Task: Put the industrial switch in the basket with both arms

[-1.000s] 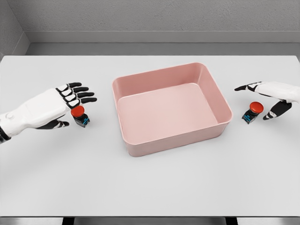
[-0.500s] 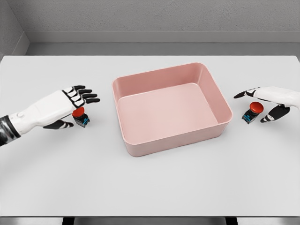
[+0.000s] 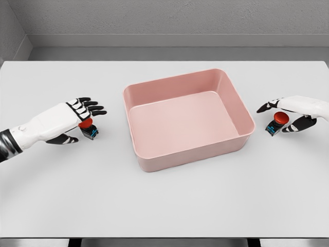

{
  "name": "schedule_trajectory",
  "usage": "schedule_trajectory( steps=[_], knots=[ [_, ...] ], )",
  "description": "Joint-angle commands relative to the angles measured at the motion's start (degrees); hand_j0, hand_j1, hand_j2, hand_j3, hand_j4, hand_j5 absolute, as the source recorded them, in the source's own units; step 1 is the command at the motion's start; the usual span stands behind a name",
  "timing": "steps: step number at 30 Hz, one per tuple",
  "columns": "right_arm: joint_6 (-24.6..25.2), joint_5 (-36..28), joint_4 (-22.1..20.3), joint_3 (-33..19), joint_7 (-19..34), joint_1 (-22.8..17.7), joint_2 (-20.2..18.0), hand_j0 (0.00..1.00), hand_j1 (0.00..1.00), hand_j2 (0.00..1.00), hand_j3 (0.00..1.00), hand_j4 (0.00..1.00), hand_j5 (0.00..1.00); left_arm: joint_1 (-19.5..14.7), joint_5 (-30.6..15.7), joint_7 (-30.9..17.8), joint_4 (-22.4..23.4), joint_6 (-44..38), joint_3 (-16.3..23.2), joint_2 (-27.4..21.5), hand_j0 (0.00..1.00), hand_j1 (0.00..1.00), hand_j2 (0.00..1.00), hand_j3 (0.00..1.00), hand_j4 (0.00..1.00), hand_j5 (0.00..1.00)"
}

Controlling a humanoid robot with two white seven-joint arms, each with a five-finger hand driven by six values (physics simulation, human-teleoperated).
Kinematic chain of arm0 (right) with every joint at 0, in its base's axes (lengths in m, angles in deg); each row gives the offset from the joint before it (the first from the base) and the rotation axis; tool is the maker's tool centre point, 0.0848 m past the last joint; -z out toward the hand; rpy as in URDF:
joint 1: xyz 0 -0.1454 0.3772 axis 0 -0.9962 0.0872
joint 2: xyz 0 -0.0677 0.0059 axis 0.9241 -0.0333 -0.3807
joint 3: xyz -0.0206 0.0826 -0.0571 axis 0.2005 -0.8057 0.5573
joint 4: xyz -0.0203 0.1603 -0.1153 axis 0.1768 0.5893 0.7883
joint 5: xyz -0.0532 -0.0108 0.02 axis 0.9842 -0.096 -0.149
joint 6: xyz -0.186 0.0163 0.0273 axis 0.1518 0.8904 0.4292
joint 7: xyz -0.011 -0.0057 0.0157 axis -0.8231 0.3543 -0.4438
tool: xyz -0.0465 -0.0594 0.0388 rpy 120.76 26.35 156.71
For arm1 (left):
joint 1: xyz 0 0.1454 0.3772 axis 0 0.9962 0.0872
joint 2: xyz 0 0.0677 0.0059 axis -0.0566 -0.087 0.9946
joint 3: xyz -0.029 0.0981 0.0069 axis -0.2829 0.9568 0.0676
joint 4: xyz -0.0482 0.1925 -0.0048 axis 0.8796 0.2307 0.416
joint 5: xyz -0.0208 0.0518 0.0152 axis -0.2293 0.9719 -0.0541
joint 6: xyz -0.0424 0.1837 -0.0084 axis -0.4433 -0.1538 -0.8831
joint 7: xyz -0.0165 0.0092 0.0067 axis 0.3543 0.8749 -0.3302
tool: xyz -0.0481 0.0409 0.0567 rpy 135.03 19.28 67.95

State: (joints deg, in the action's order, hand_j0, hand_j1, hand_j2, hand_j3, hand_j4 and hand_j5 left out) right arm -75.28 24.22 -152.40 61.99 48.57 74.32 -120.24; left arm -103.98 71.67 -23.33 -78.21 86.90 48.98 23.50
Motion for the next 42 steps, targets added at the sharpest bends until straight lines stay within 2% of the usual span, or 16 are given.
schedule_trajectory(
  steps=[1, 3, 6, 12, 14, 17, 18, 21, 25, 29, 31, 42],
  knots=[
    [-0.05, -0.25, 0.07, -0.06, -0.01, 0.0, -0.07, 0.77, 0.77, 0.77, 0.77, 0.77, 0.77, -0.09, -0.36, 0.04, 1.33, 0.0, 0.14, 0.2, 1.0, 1.0, 1.0, 1.0, 1.0, 1.0],
    [-0.05, -0.25, 0.07, -0.06, -0.01, 0.0, -0.07, 0.75, 0.75, 0.75, 0.75, 0.75, 0.75, -0.26, -0.27, -0.05, 2.47, 0.0, 0.22, 1.17, 1.0, 1.0, 1.0, 1.0, 1.0, 1.0],
    [-1.29, -0.25, 0.15, -0.06, -0.01, -0.26, -0.07, 0.7, 0.7, 0.7, 0.7, 0.7, 0.7, -0.26, -0.18, -0.05, 2.56, 0.0, 0.31, 1.26, 1.0, 1.0, 1.0, 1.0, 1.0, 1.0],
    [-1.64, -0.25, 0.07, -0.06, -0.01, -0.35, -0.07, 0.66, 0.66, 0.66, 0.66, 0.66, 0.66, -0.35, -0.18, -0.05, 2.56, 0.0, 1.81, 1.88, 1.0, 1.0, 1.0, 1.0, 1.0, 1.0],
    [-1.72, -0.25, 0.07, -0.06, -0.01, -0.35, -0.07, 0.64, 0.64, 0.64, 0.64, 0.64, 0.64, -0.44, 2.36, 0.04, 2.56, 0.0, 1.89, 2.05, 1.0, 1.0, 1.0, 1.0, 1.0, 1.0],
    [-1.72, -0.07, 0.07, -0.15, -0.01, -0.26, -0.07, 0.6, 0.6, 0.6, 0.6, 0.6, 0.6, -0.53, 2.54, 0.04, 2.65, 0.0, 1.89, 2.49, 1.0, 1.0, 1.0, 1.0, 1.0, 1.0],
    [-1.72, 0.1, 0.07, -0.15, -0.01, -0.26, -0.15, 0.59, 0.59, 0.59, 0.59, 0.59, 0.59, -0.53, 2.54, 0.04, 2.65, 0.0, 1.81, 2.49, 0.99, 0.99, 0.99, 0.99, 0.99, 0.99],
    [-2.25, 0.1, 0.07, -0.15, 0.08, -0.26, -0.24, 0.58, 0.58, 0.58, 0.58, 0.58, 0.58, -0.97, 2.37, 0.04, 3.88, 0.0, 1.81, 2.4, 0.84, 0.84, 0.84, 0.84, 0.84, 0.84],
    [-3.66, 0.1, 0.07, -0.23, 0.08, -0.18, -0.77, 0.55, 0.55, 0.55, 0.55, 0.55, 0.55, -1.41, 2.19, 0.04, 5.46, 0.0, 1.81, 2.23, 0.82, 0.82, 0.82, 0.82, 0.82, 0.82],
    [-5.33, 0.1, 0.07, -0.41, 0.08, 0.09, -1.12, 0.53, 0.53, 0.53, 0.53, 0.53, 0.53, -1.41, 2.19, 0.04, 5.46, 0.0, 1.81, 2.4, 0.71, 0.71, 0.71, 0.71, 0.71, 0.71],
    [-6.29, 0.19, 0.07, -0.59, 0.16, 0.53, -1.47, 0.53, 0.53, 0.53, 0.53, 0.53, 0.53, -1.41, 1.93, 0.21, 5.46, 0.0, 1.81, 2.4, 0.62, 0.62, 0.62, 0.62, 0.62, 0.62],
    [-8.84, 0.19, -0.2, -0.67, 3.33, 3.52, -1.56, 0.53, 0.53, 0.53, 0.53, 0.53, 0.53, -1.32, 1.75, 0.3, 5.46, 0.0, 1.81, 2.14, 0.48, 0.48, 0.48, 0.48, 0.48, 0.48]
  ],
)
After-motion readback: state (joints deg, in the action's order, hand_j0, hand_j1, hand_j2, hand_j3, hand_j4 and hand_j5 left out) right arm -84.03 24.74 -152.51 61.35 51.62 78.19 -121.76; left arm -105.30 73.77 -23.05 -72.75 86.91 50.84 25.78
